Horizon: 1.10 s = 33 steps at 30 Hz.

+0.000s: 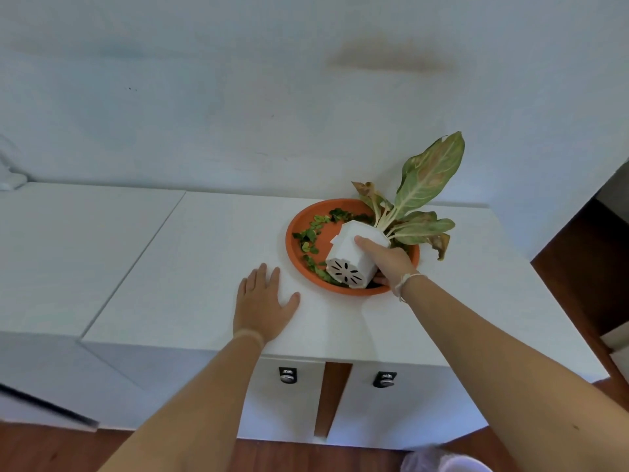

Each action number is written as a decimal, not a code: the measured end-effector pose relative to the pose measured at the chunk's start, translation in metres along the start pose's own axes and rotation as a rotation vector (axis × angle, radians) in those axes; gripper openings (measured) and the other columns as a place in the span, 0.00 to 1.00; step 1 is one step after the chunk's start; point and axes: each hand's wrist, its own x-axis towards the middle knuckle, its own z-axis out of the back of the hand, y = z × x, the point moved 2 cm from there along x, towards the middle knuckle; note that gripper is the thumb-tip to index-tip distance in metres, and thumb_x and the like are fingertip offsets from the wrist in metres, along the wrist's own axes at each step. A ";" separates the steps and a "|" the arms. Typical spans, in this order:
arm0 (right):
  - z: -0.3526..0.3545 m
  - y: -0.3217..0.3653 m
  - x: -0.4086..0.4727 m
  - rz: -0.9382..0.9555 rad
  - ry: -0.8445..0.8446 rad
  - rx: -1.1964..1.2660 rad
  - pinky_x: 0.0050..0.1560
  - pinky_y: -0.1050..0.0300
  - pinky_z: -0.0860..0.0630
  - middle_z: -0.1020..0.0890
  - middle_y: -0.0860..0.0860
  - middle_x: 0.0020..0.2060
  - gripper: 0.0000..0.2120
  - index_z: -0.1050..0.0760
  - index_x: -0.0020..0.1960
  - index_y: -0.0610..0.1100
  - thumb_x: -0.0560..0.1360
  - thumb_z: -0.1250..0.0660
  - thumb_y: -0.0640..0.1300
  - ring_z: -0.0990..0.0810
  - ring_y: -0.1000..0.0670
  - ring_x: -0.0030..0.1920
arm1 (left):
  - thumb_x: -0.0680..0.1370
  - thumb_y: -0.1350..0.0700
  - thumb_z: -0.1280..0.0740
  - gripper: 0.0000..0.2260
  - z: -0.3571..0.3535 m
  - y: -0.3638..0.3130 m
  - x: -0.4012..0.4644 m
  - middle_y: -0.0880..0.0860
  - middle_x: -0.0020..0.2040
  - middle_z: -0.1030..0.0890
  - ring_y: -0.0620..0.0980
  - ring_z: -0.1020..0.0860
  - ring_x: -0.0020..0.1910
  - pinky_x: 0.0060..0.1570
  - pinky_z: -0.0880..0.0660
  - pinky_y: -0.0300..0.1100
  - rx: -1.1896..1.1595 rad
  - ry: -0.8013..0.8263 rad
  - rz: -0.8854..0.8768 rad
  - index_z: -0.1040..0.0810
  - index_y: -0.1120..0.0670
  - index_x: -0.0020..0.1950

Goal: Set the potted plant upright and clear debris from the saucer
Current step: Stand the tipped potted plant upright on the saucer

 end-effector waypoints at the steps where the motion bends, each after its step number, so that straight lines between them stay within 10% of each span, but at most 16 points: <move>1: -0.001 0.001 -0.002 -0.001 0.002 0.010 0.60 0.45 0.23 0.22 0.45 0.62 0.49 0.33 0.70 0.40 0.55 0.25 0.63 0.22 0.43 0.60 | 0.78 0.38 0.48 0.32 0.000 0.000 0.000 0.55 0.80 0.48 0.54 0.50 0.79 0.78 0.53 0.49 0.005 -0.002 0.000 0.46 0.53 0.78; 21: 0.001 0.048 0.016 0.399 -0.093 -0.159 0.48 0.62 0.26 0.26 0.49 0.60 0.38 0.40 0.73 0.43 0.69 0.26 0.50 0.26 0.49 0.57 | 0.73 0.32 0.56 0.38 -0.003 0.002 0.001 0.53 0.80 0.49 0.52 0.51 0.79 0.77 0.55 0.46 0.010 -0.005 0.014 0.47 0.51 0.79; 33: -0.015 0.027 0.039 0.572 -0.128 -0.211 0.67 0.51 0.28 0.28 0.49 0.67 0.40 0.37 0.70 0.46 0.63 0.21 0.45 0.29 0.48 0.67 | 0.65 0.32 0.65 0.44 -0.003 0.002 0.002 0.52 0.80 0.50 0.52 0.51 0.79 0.76 0.56 0.46 0.040 -0.005 0.032 0.48 0.49 0.79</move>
